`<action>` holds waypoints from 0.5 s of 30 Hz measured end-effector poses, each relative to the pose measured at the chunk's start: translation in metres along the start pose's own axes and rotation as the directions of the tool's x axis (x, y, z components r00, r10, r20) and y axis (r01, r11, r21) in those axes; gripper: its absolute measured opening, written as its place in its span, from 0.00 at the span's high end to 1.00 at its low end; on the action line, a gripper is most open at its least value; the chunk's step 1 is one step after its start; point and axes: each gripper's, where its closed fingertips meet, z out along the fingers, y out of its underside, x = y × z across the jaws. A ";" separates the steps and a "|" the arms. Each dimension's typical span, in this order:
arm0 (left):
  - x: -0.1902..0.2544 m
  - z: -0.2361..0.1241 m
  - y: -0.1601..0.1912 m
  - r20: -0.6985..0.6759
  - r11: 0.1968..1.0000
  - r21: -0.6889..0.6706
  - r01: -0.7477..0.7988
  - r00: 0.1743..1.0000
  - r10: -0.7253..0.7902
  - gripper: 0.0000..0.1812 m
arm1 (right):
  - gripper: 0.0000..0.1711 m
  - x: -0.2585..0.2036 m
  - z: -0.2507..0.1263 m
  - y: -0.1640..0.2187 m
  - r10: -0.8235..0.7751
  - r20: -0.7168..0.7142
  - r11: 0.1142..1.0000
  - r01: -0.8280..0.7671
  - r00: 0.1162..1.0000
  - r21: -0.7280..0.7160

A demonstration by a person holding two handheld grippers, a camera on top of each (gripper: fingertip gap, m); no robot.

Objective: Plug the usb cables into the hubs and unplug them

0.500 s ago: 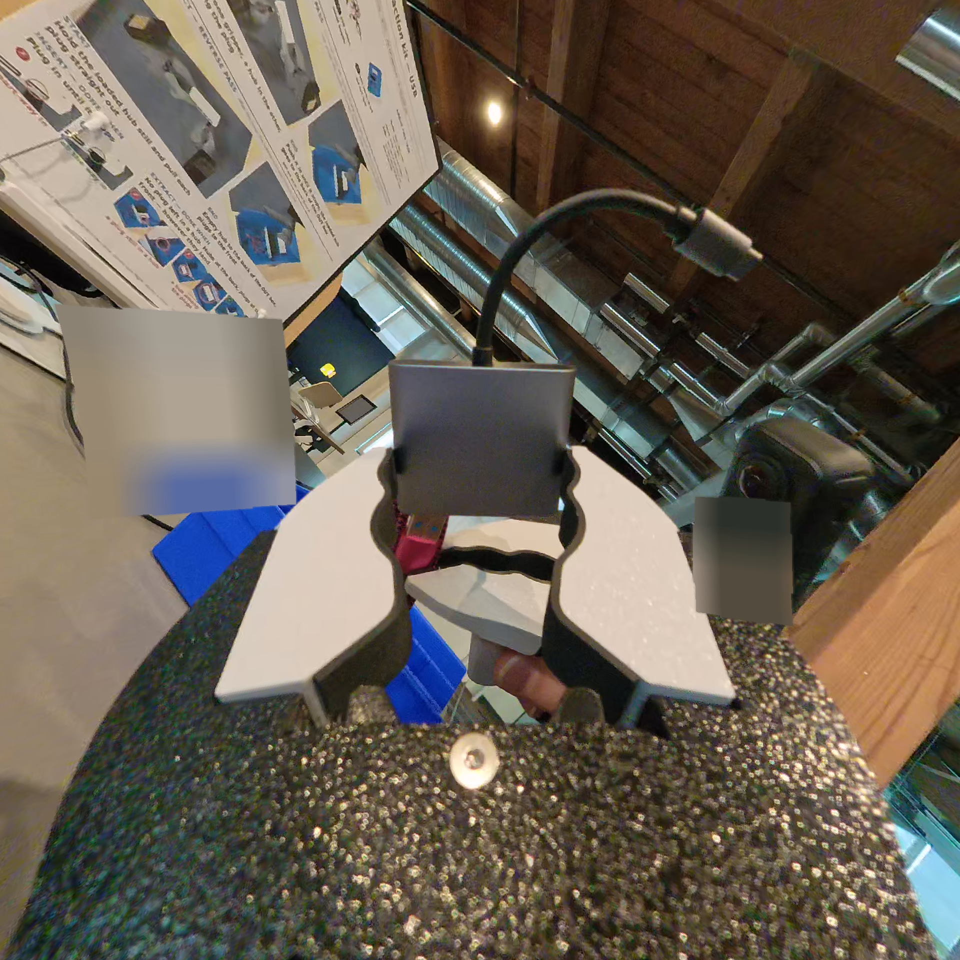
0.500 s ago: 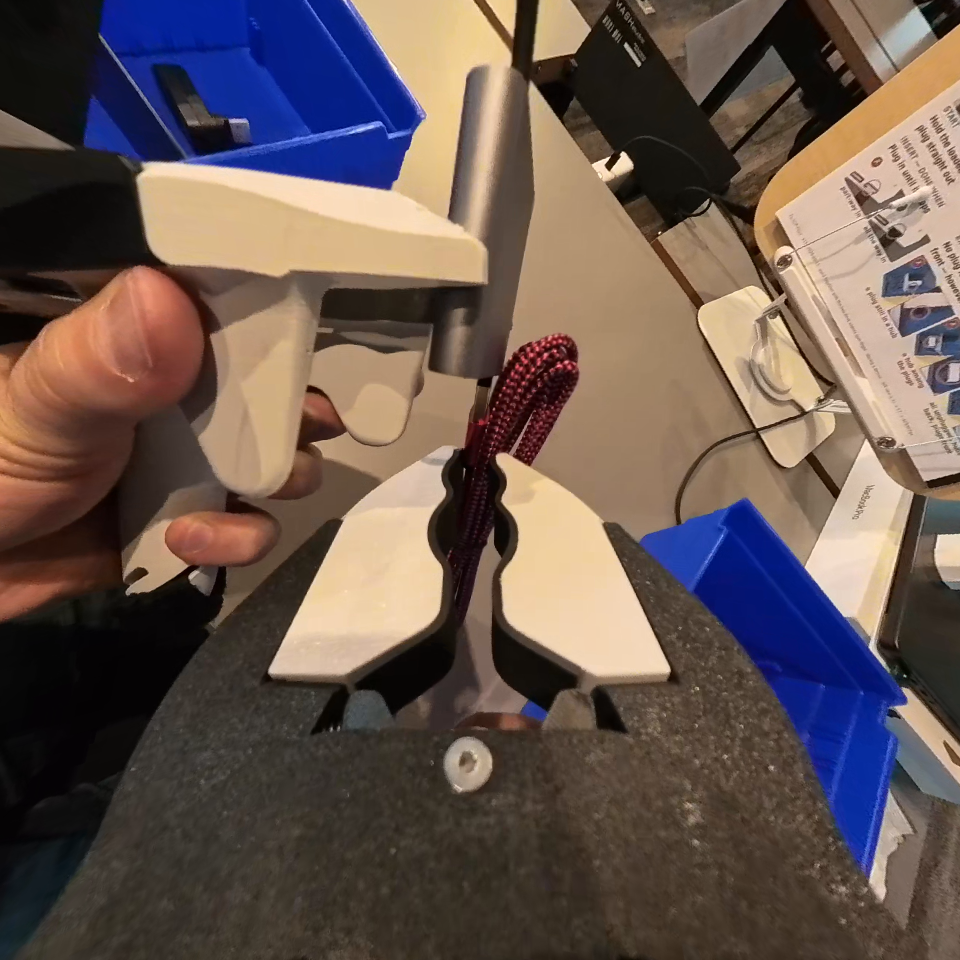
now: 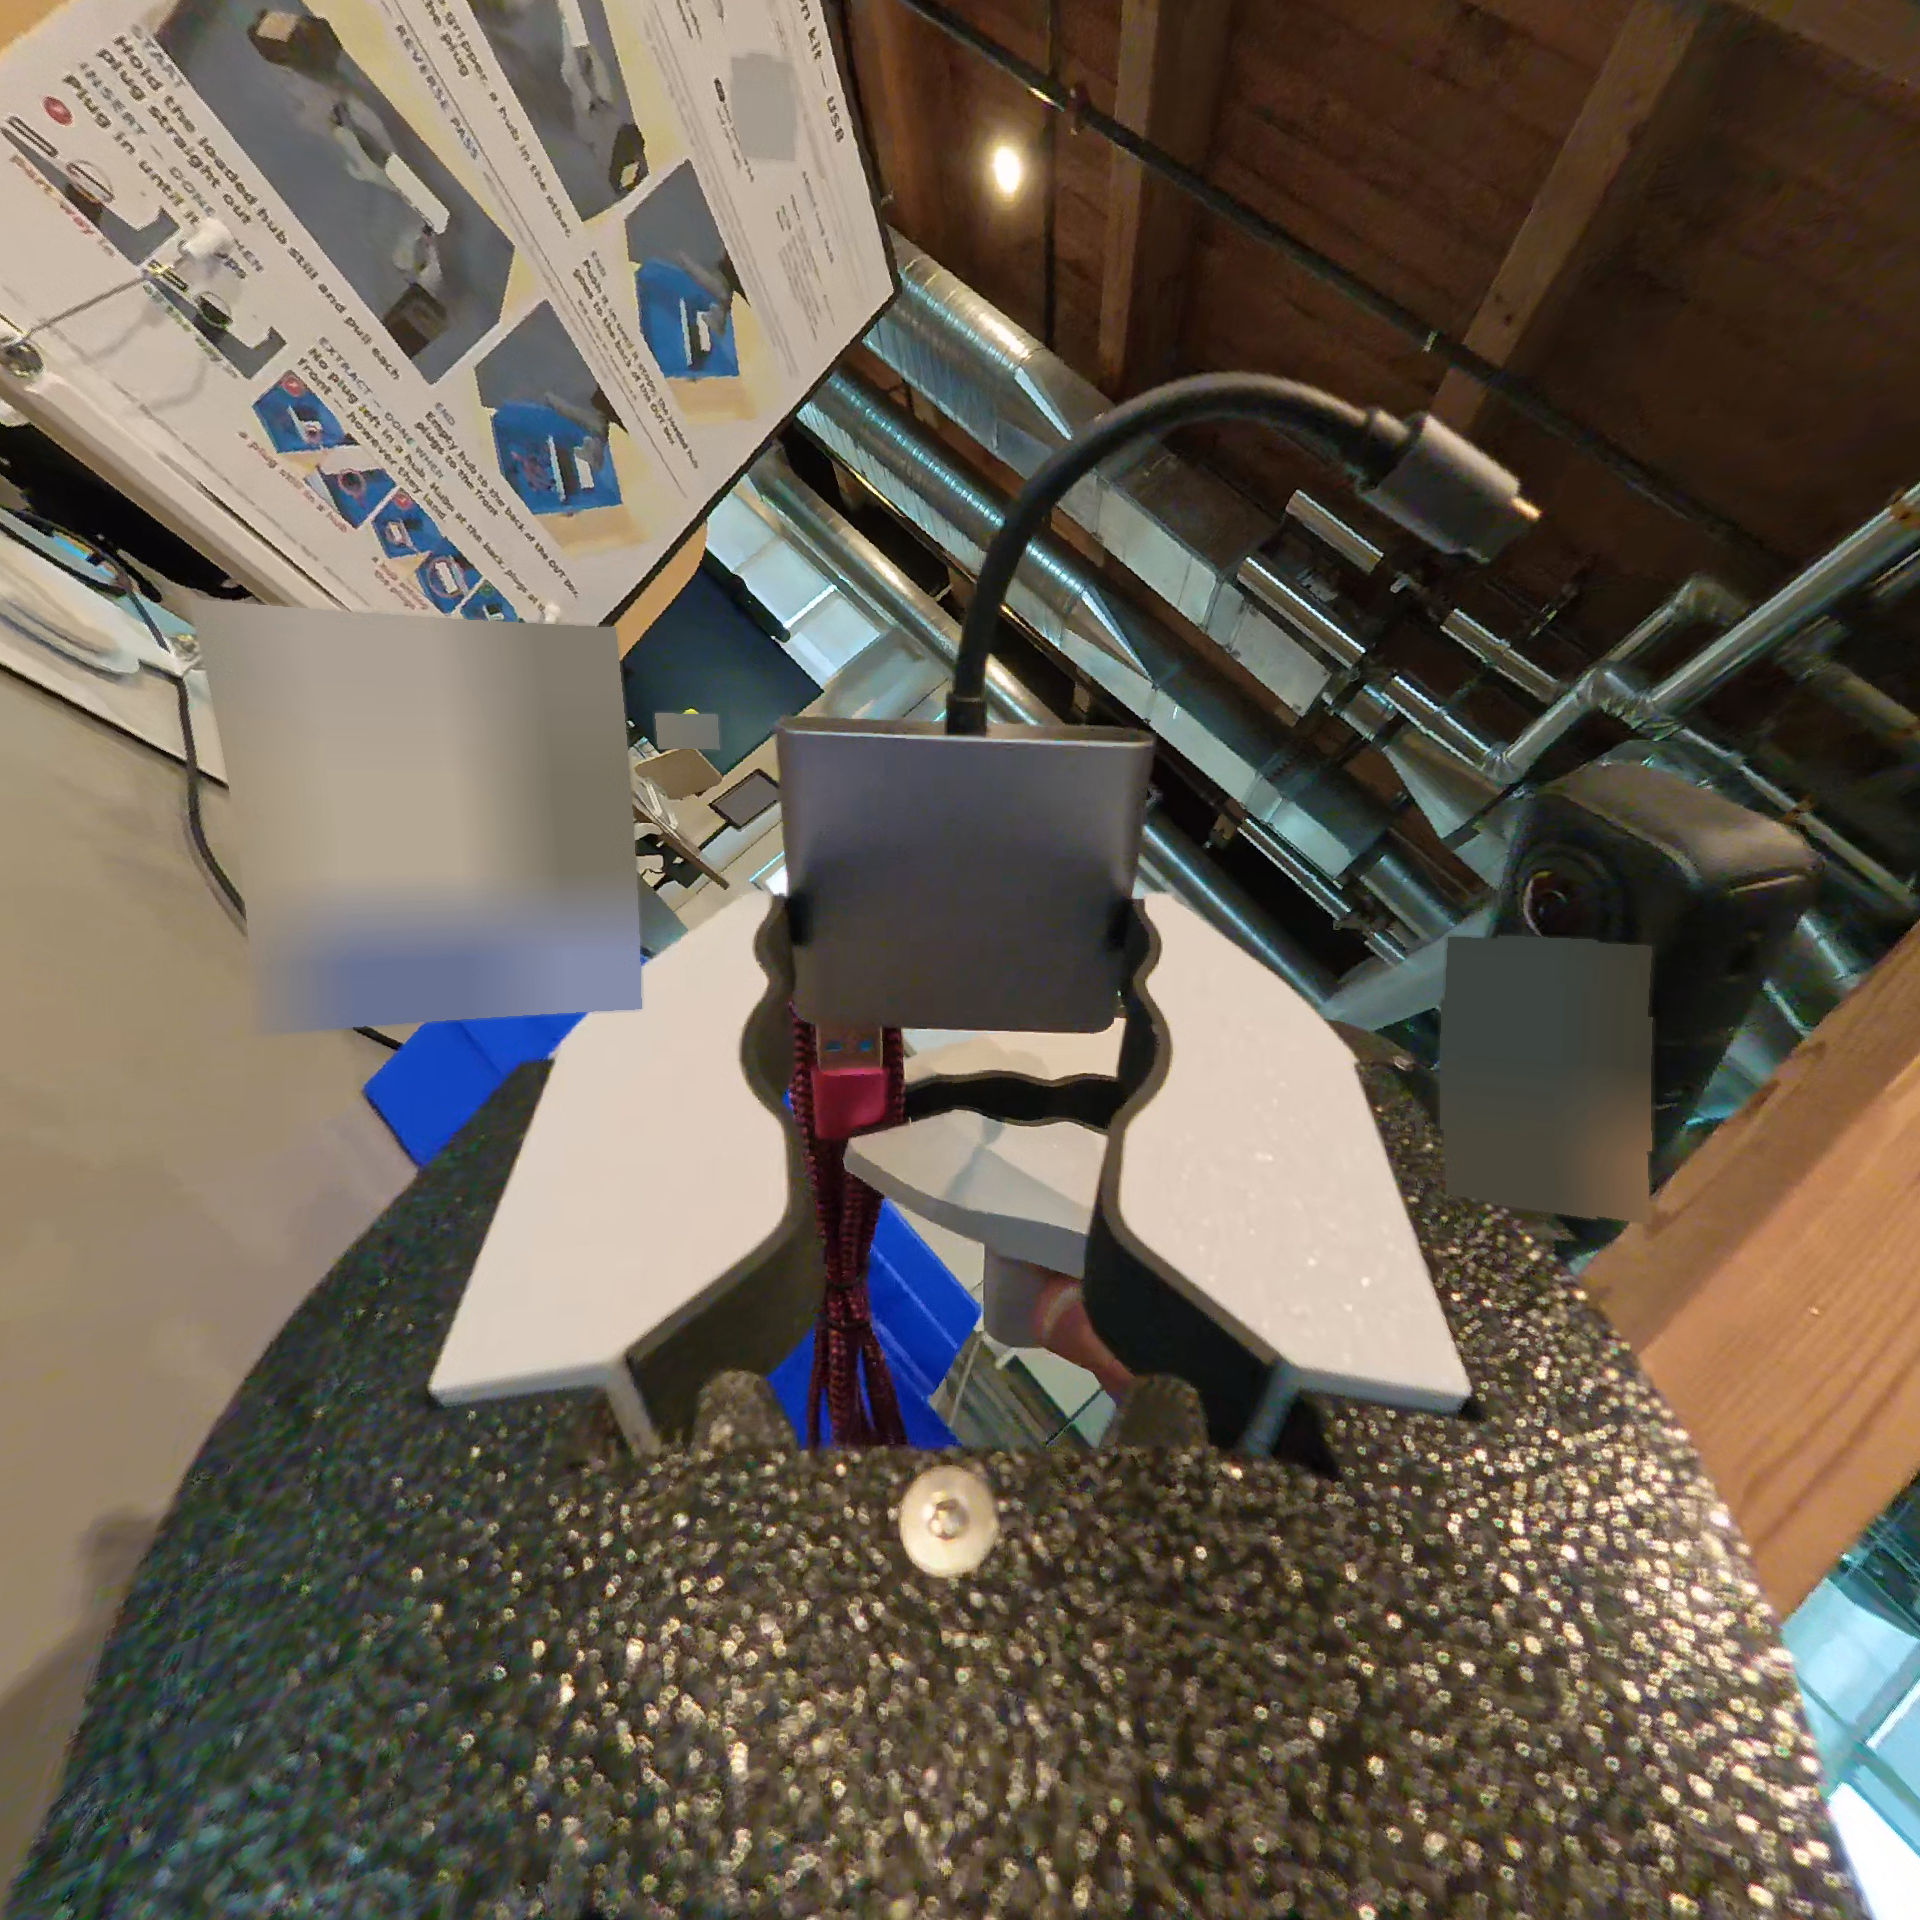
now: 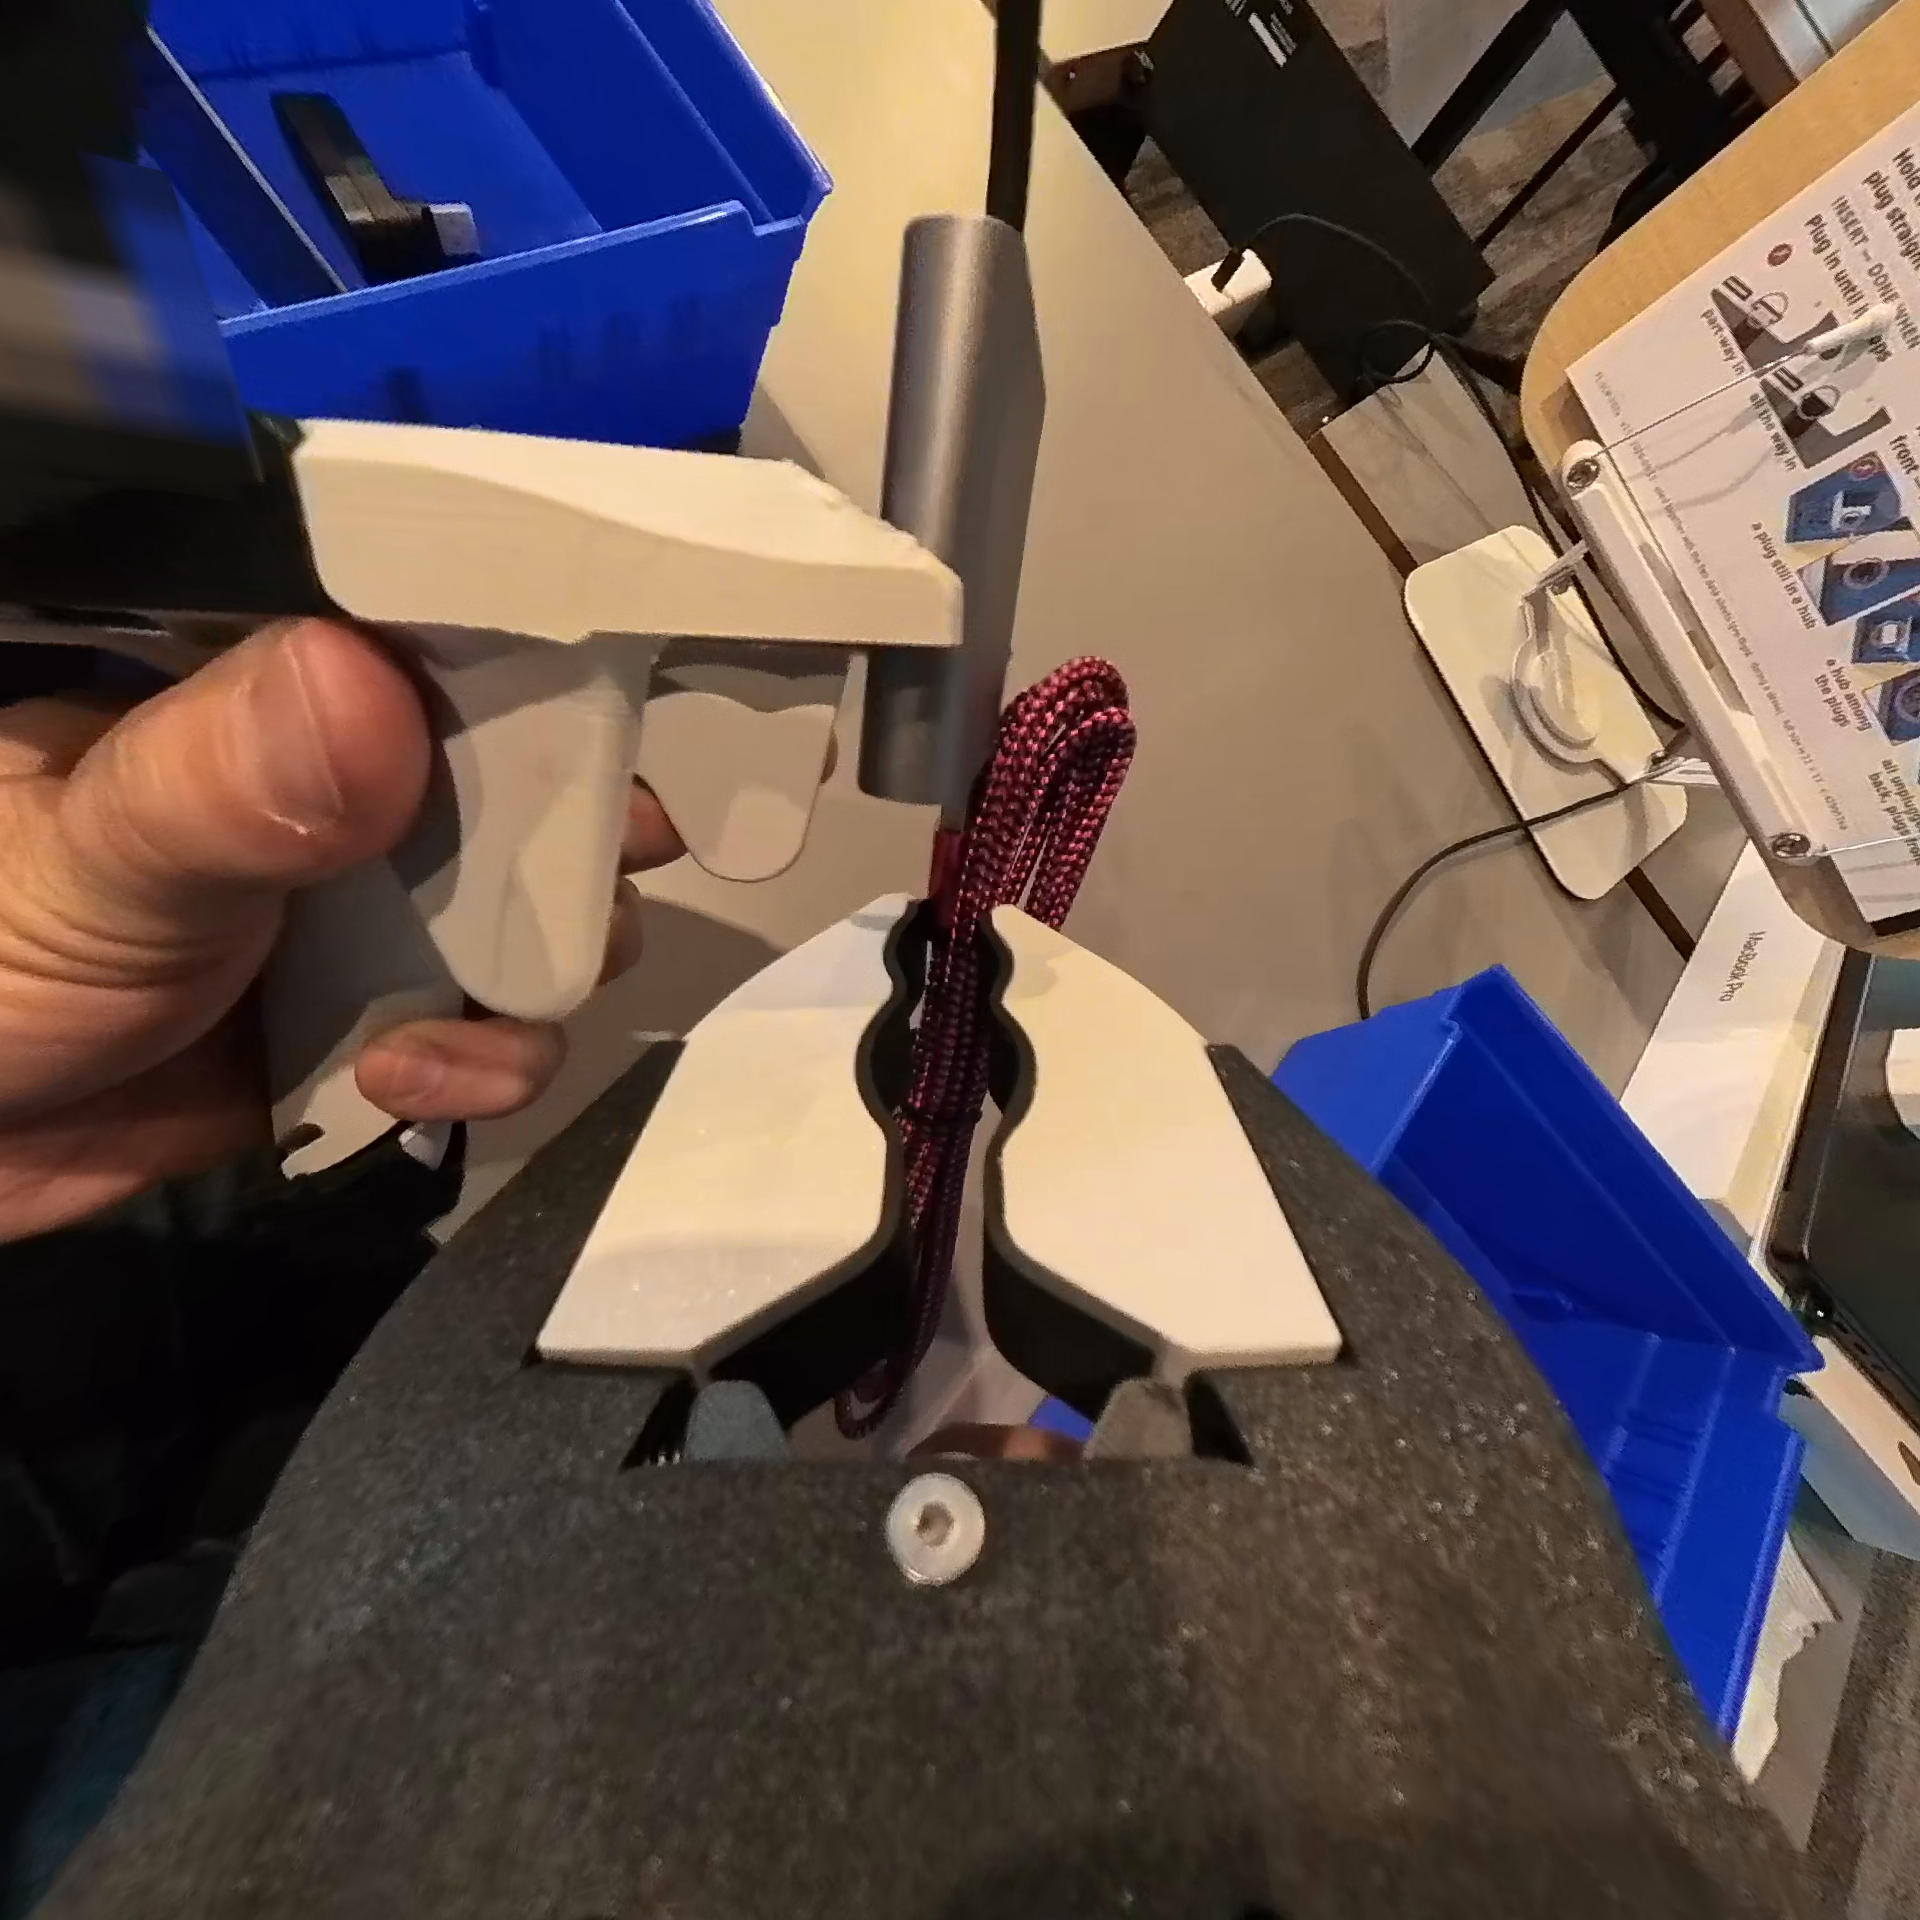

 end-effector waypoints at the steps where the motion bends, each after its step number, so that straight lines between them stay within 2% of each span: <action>1: 0.000 0.000 0.000 0.001 1.000 0.000 0.006 1.000 -0.006 0.67 | 0.95 0.002 0.000 0.001 -0.002 -0.011 1.000 0.002 1.000 -0.002; 5: -0.001 -0.001 -0.002 -0.015 0.998 0.007 0.056 0.998 -0.056 0.67 | 0.95 0.003 -0.001 -0.001 -0.001 -0.013 1.000 0.001 1.000 0.009; 15: -0.006 -0.002 -0.002 0.003 0.998 0.026 0.065 0.998 -0.065 0.67 | 0.96 -0.004 0.002 -0.001 -0.001 0.004 1.000 0.001 1.000 -0.009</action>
